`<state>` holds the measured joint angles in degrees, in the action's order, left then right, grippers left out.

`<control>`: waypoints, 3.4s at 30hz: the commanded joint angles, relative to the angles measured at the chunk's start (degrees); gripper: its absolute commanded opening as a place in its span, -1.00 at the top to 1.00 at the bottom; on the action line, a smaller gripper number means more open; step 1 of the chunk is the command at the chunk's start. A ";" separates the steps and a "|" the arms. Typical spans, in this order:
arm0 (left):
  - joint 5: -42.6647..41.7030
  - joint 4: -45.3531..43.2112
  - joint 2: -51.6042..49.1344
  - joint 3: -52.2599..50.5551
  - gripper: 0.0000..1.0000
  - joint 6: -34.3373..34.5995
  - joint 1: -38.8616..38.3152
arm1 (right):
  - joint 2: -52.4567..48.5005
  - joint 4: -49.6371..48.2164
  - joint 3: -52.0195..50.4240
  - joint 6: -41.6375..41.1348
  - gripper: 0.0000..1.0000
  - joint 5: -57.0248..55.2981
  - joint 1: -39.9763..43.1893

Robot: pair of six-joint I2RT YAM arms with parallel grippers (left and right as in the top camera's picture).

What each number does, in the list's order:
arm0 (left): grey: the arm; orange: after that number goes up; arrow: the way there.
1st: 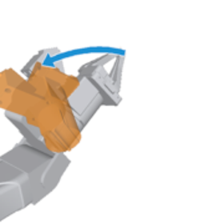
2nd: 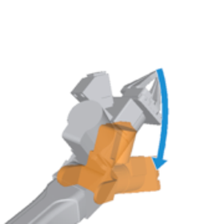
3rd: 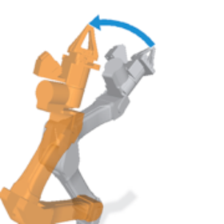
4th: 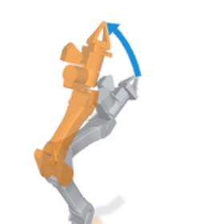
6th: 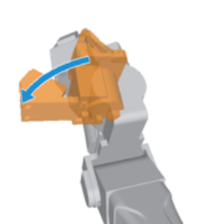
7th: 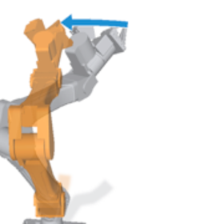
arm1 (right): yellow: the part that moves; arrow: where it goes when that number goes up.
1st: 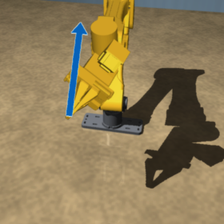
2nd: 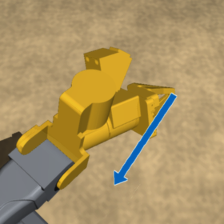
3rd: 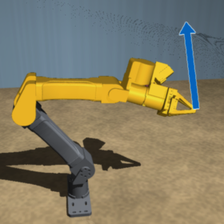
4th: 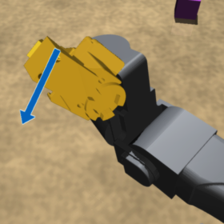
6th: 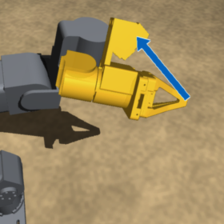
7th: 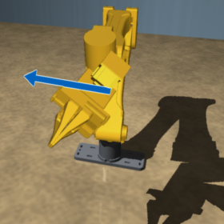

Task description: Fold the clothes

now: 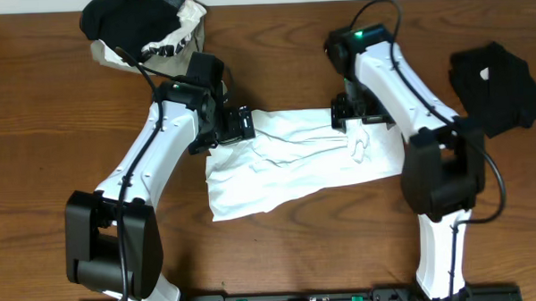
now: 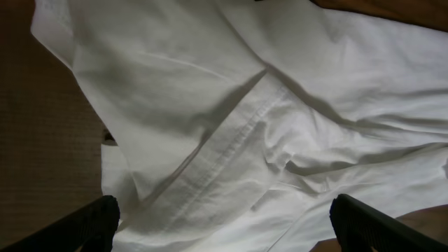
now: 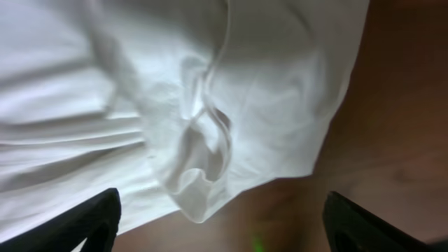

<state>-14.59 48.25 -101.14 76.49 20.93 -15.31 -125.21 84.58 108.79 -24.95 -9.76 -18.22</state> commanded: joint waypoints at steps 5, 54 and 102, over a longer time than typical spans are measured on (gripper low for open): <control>0.72 0.37 0.31 -0.13 -0.96 -0.59 0.24 | 6.93 -4.83 1.07 4.44 -0.39 6.16 5.14; 0.72 0.35 0.31 -0.13 -0.96 -0.59 0.24 | 23.39 -27.82 -27.74 4.98 0.88 16.83 11.06; 0.72 0.57 0.31 -0.13 -0.96 -0.57 0.24 | 25.66 -25.79 -29.40 15.02 -0.76 19.50 21.81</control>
<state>-14.59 48.80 -101.14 76.47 20.93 -15.31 -97.30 59.40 82.72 -12.45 10.22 2.96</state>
